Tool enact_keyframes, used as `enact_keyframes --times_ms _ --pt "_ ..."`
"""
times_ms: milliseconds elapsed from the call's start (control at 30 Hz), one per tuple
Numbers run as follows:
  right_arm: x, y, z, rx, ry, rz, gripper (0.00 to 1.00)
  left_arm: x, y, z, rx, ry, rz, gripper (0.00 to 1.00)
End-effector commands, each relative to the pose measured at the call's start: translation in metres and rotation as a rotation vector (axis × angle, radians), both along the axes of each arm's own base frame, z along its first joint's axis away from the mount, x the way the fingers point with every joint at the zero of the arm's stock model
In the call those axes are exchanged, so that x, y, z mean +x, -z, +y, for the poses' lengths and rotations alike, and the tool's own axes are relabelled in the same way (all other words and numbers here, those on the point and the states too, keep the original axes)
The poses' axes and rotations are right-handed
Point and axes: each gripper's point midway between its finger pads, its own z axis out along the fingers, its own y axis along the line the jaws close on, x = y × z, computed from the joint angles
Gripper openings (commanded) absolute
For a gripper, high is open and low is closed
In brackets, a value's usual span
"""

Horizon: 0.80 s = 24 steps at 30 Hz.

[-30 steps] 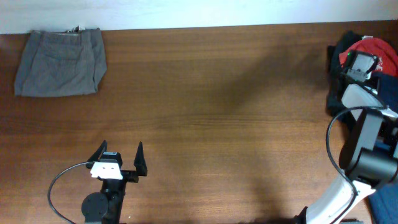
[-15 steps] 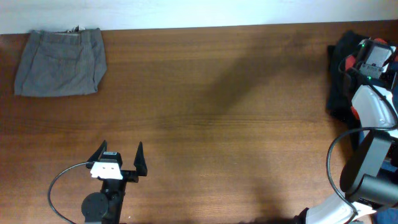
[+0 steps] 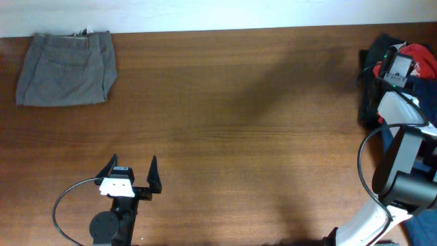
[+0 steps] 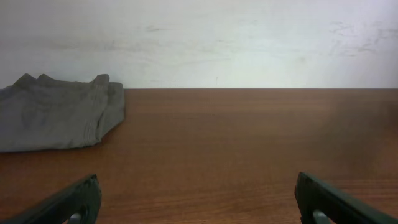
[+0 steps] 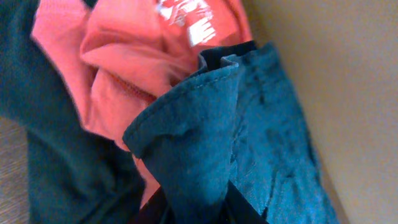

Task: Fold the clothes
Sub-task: 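Lower the right gripper onto the navy trouser hem and close it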

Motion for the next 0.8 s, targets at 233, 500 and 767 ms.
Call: enact_keyframes --times_ms 233,500,767 --pt "0.008 -0.007 -0.004 -0.016 0.01 -0.039 0.51 0.0 0.003 0.001 -0.002 -0.006 0.004 0.99" --pt "0.01 -0.012 -0.005 -0.02 0.01 -0.052 0.62 0.0 0.003 0.001 -0.002 -0.006 0.004 0.99" --pt "0.022 -0.031 0.01 -0.027 -0.027 -0.103 0.62 0.0 0.003 0.001 -0.002 -0.006 0.004 0.99"
